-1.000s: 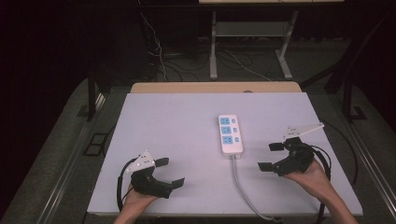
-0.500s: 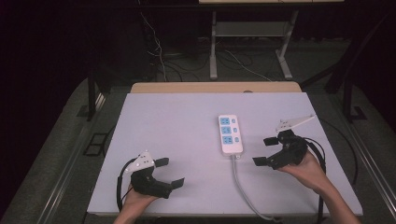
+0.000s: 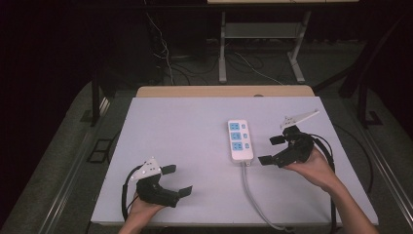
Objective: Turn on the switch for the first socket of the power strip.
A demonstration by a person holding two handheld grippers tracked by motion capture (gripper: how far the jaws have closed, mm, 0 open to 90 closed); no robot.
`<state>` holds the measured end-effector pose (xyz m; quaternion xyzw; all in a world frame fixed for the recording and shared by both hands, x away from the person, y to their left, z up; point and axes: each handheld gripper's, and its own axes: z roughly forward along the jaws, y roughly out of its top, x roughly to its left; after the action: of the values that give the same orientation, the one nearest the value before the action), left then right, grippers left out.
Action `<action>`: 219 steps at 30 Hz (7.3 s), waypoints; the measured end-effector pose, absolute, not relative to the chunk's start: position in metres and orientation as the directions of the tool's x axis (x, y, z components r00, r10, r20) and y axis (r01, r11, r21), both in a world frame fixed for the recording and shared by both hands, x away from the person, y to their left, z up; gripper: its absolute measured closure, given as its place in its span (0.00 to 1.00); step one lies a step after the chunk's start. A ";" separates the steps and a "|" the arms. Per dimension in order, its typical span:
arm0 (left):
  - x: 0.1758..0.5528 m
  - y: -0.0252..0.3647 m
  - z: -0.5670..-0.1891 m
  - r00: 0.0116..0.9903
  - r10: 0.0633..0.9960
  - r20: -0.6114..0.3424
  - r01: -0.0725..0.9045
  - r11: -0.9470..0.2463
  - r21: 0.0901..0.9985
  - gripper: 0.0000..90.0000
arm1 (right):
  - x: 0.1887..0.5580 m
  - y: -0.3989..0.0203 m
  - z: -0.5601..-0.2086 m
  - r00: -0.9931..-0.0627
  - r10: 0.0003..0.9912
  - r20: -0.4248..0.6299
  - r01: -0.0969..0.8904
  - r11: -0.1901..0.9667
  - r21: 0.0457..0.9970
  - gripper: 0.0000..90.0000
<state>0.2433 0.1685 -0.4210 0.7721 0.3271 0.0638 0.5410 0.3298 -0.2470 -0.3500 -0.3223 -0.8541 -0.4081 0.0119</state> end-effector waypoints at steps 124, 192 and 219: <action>0.243 0.170 -0.421 0.781 0.573 -0.248 0.434 -0.212 0.876 0.00 | 0.414 -0.216 -0.422 -0.736 0.585 0.339 0.647 0.464 0.605 1.00; 0.243 0.171 -0.423 0.784 0.571 -0.246 0.433 -0.219 0.874 0.00 | 0.404 -0.219 -0.415 -0.753 0.580 0.312 0.615 0.450 0.648 1.00; 0.241 0.172 -0.421 0.784 0.570 -0.246 0.428 -0.210 0.879 0.00 | 0.369 -0.256 -0.371 -0.724 0.626 0.289 0.619 0.406 0.672 0.78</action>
<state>0.2408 0.1715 -0.4206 0.7749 0.3220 0.0657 0.5399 0.3688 -0.2561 -0.3711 -0.3714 -0.8384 -0.3988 -0.0044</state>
